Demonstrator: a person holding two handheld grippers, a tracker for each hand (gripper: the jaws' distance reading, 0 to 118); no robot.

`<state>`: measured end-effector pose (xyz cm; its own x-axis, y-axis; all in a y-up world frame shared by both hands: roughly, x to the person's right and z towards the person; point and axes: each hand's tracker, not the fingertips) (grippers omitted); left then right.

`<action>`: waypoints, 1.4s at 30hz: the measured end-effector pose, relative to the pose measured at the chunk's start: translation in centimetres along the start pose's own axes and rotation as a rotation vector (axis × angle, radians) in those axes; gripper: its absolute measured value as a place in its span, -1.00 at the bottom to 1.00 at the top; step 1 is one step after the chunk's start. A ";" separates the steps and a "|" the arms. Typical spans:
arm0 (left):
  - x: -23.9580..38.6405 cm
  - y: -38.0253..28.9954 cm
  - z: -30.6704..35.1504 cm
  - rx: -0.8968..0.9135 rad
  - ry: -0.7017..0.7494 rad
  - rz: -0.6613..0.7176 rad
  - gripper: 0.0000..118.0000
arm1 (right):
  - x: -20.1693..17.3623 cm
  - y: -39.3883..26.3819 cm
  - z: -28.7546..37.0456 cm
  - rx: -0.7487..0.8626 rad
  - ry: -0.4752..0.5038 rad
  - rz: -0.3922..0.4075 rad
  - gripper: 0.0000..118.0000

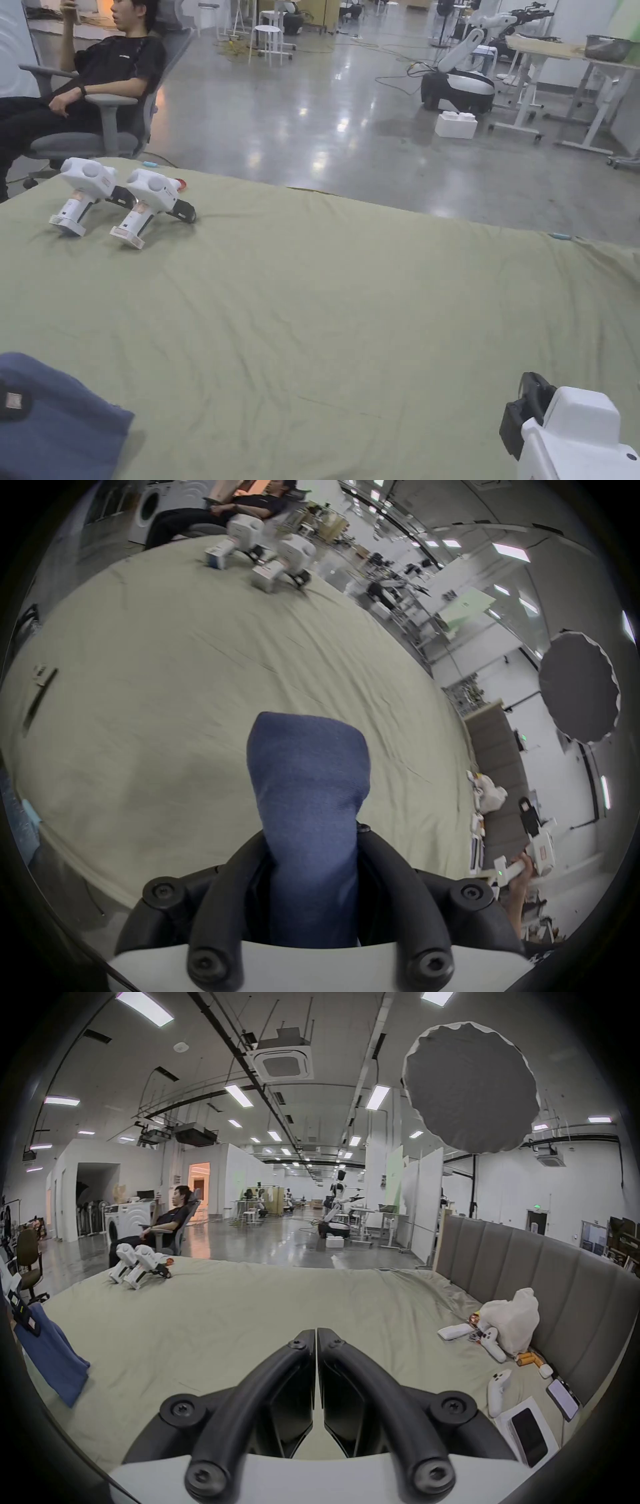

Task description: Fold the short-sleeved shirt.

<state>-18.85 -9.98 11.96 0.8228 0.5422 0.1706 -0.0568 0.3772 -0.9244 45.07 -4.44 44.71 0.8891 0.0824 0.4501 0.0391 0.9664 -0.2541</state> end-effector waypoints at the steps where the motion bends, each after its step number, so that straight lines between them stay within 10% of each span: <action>1: -0.3 0.4 0.5 0.003 0.023 -0.005 -0.64 | 0.2 -0.2 0.1 -0.007 -0.007 0.005 -0.99; 12: -2.3 1.1 0.2 -0.027 0.268 -0.006 -0.60 | 0.3 -2.8 0.6 -0.087 -0.018 -0.004 -0.99; 17: 1.2 -0.8 0.0 0.013 0.455 -0.057 0.29 | 0.0 -3.4 0.5 -0.105 -0.008 -0.002 -0.99; 26: 7.9 -2.9 3.4 0.208 0.712 -0.230 0.34 | 0.1 -3.3 0.2 -0.109 0.001 -0.001 -0.99; 42: 25.0 -11.3 -7.3 0.424 0.346 -0.592 0.28 | 0.0 -1.9 -1.3 -0.063 0.019 -0.061 -0.99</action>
<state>6.49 -6.13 24.22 0.9081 -0.0733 0.4122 0.2904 0.8195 -0.4940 45.62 -6.55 44.05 0.8929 0.0183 0.4500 0.1215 0.9523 -0.2799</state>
